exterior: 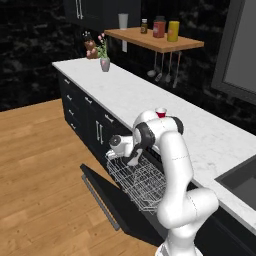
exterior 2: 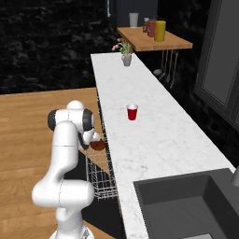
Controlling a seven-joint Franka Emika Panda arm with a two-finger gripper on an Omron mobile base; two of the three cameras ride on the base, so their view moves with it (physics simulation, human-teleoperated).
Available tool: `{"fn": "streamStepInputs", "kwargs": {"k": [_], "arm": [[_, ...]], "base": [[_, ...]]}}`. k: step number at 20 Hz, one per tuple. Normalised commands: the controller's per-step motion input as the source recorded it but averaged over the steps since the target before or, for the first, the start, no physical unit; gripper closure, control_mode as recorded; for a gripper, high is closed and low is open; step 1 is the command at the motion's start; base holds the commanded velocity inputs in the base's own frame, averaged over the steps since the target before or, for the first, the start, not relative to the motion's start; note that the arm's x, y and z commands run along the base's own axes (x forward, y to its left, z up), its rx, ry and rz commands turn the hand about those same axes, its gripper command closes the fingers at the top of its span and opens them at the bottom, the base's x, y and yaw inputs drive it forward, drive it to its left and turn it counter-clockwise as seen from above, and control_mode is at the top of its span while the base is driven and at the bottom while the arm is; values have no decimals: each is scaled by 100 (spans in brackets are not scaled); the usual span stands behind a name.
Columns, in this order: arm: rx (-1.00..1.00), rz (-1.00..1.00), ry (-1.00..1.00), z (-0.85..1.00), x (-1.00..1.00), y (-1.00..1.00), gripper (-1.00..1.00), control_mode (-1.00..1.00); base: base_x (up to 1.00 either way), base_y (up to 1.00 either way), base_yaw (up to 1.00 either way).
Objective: Pick up the cup and bowl from the counter, place them in the dishwasher, and close the dishwasher door.
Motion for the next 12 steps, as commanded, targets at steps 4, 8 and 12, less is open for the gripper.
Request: {"fn": "streamStepInputs", "kwargs": {"k": [4,8,12], "arm": [[-1,1,-8,-46,15,-8,100,-100],[-2,3,-10,-48,9,0,100,-100],[-1,3,-4,-49,11,0,100,-100]], "base": [[0,0,0],[0,0,0],[0,0,0]]}}
